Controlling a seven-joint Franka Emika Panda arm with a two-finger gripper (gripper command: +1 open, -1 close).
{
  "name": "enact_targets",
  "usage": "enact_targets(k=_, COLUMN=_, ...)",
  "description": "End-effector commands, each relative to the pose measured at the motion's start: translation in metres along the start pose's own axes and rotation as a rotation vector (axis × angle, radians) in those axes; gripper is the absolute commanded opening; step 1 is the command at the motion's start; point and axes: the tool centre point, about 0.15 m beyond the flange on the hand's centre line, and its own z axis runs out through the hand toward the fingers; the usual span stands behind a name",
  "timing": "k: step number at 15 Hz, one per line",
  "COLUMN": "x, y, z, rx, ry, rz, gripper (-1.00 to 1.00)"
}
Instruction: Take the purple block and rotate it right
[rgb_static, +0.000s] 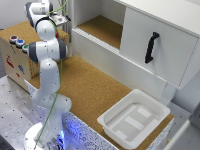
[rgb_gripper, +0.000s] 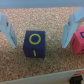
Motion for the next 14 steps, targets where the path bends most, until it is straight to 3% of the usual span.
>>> enact_targets(k=1, x=0.018, y=0.015, z=-0.003, rx=0.01, ry=-0.11, rz=0.028, gripper=-1.0)
enact_targets(k=5, x=0.013, y=0.01, z=-0.008, rx=-0.013, ry=-0.11, rz=0.055, gripper=-1.0)
enact_targets(k=10, x=0.01, y=0.004, z=-0.039, rx=-0.054, ry=-0.068, rz=0.185, gripper=-1.0)
enact_targets(k=14, x=-0.001, y=0.0, z=-0.055, rx=-0.058, ry=-0.096, rz=0.26, gripper=-1.0)
